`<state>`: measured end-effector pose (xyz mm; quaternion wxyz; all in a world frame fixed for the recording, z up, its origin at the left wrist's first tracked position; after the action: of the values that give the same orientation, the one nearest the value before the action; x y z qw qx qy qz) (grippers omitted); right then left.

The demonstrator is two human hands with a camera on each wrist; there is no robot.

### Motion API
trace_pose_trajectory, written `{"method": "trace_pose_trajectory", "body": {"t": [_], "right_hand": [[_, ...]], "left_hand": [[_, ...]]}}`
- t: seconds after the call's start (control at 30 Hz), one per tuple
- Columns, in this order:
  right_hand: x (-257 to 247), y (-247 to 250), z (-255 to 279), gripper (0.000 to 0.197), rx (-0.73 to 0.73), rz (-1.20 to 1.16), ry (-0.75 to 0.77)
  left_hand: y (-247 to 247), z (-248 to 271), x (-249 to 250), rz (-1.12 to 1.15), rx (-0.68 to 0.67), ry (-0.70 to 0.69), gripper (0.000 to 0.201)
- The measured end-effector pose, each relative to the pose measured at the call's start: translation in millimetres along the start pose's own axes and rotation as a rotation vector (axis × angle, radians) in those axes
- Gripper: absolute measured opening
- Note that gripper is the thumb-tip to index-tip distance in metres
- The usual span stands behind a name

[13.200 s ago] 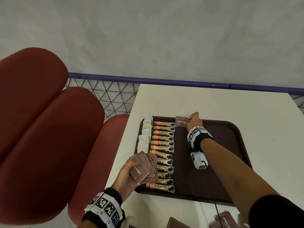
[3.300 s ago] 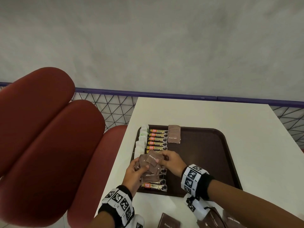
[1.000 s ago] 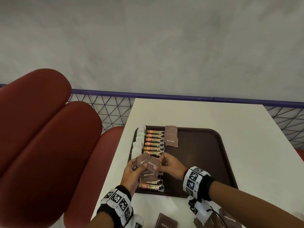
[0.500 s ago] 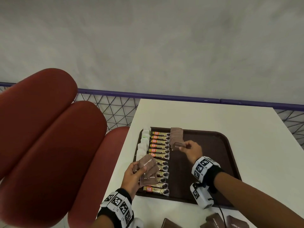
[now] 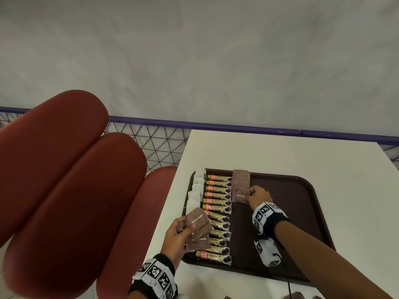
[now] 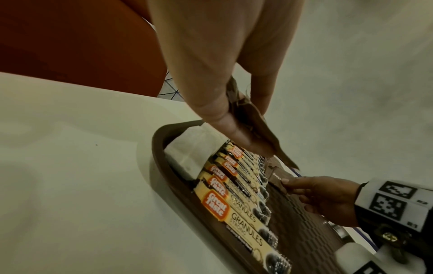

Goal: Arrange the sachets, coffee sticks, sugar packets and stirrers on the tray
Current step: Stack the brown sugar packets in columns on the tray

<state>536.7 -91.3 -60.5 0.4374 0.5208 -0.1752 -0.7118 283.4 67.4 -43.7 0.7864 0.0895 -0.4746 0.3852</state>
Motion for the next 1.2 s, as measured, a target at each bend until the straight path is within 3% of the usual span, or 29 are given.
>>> {"method": "trace_pose_trajectory", "body": {"t": [0.2,0.37,0.5,0.67,0.8,1.0,1.1,1.2], "right_hand": [[-8.1,0.8,1.5,0.021,0.089,0.136,0.11],[-12.5,8.8,5.5,0.04,0.173,0.105,0.162],[-21.3,12.1,17.0,0.036,0.197,0.04,0.244],[-38.4,-3.0,45.2,0.009,0.019,-0.225,0.41],[-53.1,-24.5,85.0,0.007,-0.24,-0.405,0.478],[-60.9,-58.1,124.6,0.029,-0.507,-0.435,0.484],[-63.3,-64.5,132.5,0.029,-0.549,-0.468,0.489],[-62.9,-61.6,130.6,0.021,-0.5,-0.475,0.485]], "left_hand": [[2.9,-1.7,-2.2,0.005,-0.007,0.006,0.031],[1.6,-0.9,-0.3,-0.009,-0.015,-0.016,0.029],[-1.5,1.1,2.3,-0.017,-0.022,-0.033,0.028],[-10.4,6.1,6.2,-0.028,-0.04,-0.049,0.025],[-17.6,10.5,6.4,-0.046,-0.055,-0.055,0.027],[-29.2,17.7,8.4,-0.053,-0.103,-0.059,0.03],[-30.3,20.2,8.4,-0.051,-0.108,-0.052,0.033],[-31.6,22.8,7.9,-0.029,-0.122,-0.04,0.037]]}}
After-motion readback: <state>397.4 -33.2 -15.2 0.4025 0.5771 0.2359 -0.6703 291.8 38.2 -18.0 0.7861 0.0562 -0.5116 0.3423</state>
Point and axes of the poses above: each hand's wrist, its own z-axis away from the middle knuckle, its own y-axis out of the back of the hand, x = y × z, the point moved 9 cm from there along -z, towards the middle knuckle
